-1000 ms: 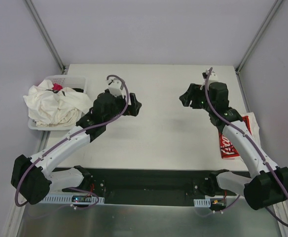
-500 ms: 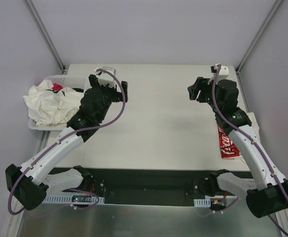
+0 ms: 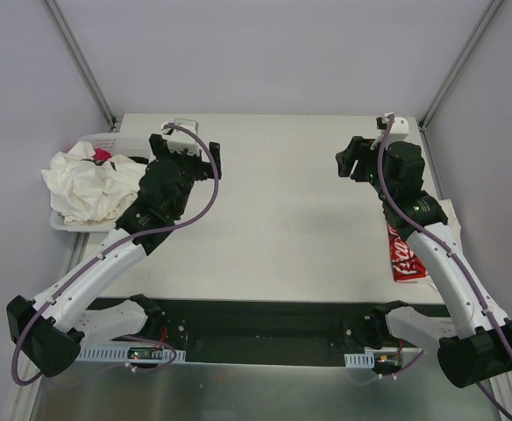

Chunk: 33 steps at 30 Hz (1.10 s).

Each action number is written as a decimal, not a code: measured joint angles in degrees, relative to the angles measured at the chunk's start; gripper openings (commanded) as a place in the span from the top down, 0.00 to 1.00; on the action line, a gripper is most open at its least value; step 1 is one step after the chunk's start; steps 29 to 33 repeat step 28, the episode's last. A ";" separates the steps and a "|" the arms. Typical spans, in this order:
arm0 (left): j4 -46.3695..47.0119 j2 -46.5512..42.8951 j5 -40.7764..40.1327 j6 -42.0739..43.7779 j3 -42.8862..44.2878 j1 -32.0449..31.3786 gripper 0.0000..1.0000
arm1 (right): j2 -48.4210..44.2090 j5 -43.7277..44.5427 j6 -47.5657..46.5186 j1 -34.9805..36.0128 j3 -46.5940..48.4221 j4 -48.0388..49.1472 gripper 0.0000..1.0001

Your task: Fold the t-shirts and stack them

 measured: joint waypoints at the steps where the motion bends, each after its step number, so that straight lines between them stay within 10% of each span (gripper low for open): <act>1: 0.13 0.02 -0.31 -0.04 -0.33 0.00 0.01 | -0.02 0.15 0.00 0.02 -0.02 0.02 0.34; 33: -0.79 1.73 -1.18 -3.26 -2.16 0.00 0.01 | -0.13 -0.70 0.20 0.15 -0.26 0.13 0.34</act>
